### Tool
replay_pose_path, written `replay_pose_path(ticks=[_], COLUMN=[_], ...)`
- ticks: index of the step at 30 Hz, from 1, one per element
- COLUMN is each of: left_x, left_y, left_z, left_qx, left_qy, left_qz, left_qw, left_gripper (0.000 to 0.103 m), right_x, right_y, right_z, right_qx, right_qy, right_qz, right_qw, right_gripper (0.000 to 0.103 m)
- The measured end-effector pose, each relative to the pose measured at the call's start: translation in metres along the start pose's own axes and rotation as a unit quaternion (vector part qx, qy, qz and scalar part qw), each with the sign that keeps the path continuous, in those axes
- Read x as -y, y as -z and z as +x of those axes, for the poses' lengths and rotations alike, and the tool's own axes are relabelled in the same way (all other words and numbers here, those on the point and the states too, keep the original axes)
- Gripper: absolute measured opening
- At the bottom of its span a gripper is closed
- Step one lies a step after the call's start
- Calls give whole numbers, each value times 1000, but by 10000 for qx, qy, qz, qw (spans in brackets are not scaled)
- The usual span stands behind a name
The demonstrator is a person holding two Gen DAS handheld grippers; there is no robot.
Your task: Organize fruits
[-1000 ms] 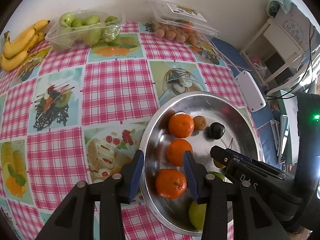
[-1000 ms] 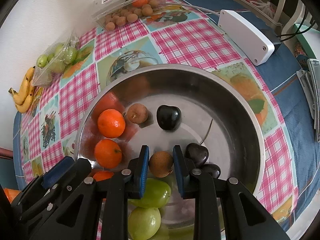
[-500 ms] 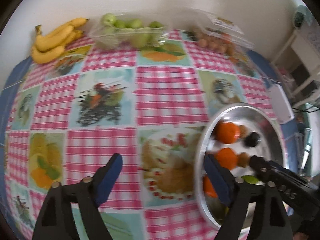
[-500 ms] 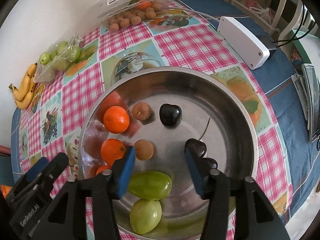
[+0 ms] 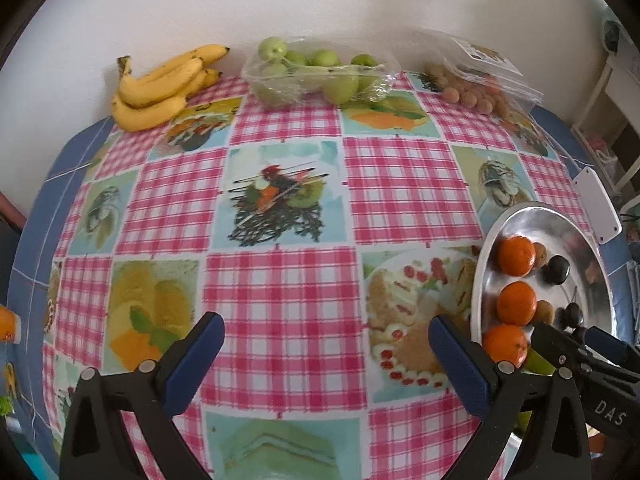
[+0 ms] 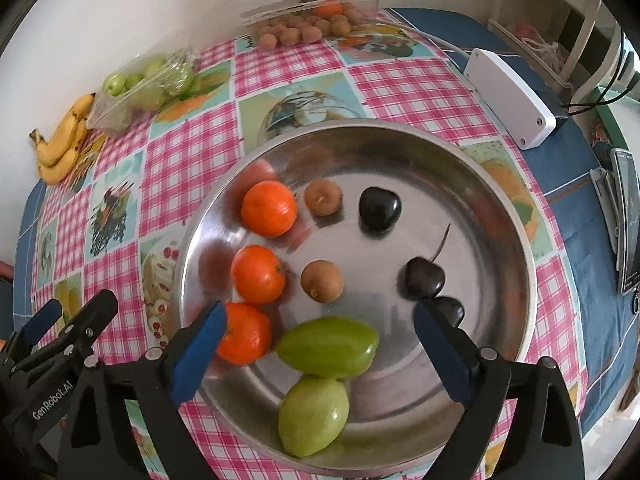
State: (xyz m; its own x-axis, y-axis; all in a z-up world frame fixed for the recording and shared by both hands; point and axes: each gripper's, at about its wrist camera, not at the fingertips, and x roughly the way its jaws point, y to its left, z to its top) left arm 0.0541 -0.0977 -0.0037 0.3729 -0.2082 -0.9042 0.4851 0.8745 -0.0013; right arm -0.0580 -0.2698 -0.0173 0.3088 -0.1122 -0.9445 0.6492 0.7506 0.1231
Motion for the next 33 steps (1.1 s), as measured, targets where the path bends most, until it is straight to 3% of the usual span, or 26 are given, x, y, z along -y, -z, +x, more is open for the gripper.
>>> replay_pose_path(ticks=[9, 14, 23, 33], left_x=[-23, -34, -46, -58], left_y=[22, 39, 74, 85], left_z=[-28, -46, -62, -67], left_qx=[238, 404, 419, 339], left_qy=[-418, -973, -1008, -861], left_qz=[-162, -171, -65, -285], left_qw=[9987, 9943, 9940, 9953], left_gripper=[103, 103, 103, 103], right_x=[-17, -23, -26, -31], right_y=[25, 44, 73, 85], right_z=[-20, -29, -36, -44], right_qx=[209, 320, 373, 533], right_qy=[52, 95, 162, 229], right_qz=[-342, -511, -709, -852], right_qw=[9992, 9981, 9967, 9947], right_gripper=[95, 95, 95, 95])
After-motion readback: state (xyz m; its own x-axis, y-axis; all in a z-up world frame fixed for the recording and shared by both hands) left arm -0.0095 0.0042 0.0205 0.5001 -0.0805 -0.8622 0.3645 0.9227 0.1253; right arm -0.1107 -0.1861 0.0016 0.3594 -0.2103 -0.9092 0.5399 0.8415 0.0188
